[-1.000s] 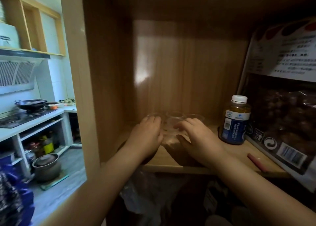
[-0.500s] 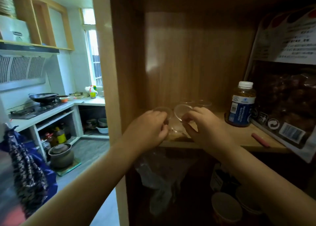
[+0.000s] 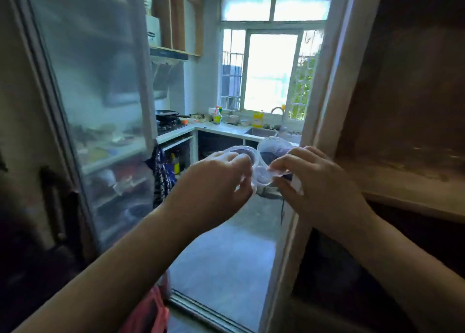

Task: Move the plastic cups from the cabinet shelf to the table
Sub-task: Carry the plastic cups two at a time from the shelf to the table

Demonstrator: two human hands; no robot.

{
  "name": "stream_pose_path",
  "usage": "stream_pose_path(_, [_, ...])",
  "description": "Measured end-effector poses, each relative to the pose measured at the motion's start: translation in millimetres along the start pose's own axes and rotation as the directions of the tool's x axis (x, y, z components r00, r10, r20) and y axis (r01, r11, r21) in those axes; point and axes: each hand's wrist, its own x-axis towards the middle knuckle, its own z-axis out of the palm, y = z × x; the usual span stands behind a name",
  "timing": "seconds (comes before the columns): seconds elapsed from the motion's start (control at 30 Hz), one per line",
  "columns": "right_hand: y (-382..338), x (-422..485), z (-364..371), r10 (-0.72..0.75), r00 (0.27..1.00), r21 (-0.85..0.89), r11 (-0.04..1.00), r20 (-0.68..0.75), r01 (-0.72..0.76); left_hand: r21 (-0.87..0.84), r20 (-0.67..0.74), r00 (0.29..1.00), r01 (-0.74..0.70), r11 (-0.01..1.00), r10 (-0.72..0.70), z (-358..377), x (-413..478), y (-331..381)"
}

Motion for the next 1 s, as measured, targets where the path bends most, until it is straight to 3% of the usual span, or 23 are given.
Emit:
stream_pose_path(0.23, [-137, 59, 96, -0.209, 0.976, 0.245, 0.951, 0.054, 0.19, 0.17, 0.019, 0.966, 0.25, 0.953, -0.257, -93, -116, -98])
stream_pose_path(0.4, [-247, 81, 158, -0.385, 0.922, 0.395, 0.855, 0.048, 0.337, 0.329, -0.037, 0.91, 0.401, 0.855, -0.413, -156, -211, -140])
stream_pose_path(0.7, [-396, 103, 232, -0.609, 0.793, 0.593, 0.633, -0.014, 0.497, 0.464, -0.189, 0.726, 0.659, 0.591, -0.661, -232, -333, -181])
stream_pose_path(1.0, [-474, 143, 327, -0.745, 0.664, 0.736, 0.413, -0.067, 0.537, 0.538, -0.243, 0.568, 0.753, 0.378, -0.786, -249, -392, -256])
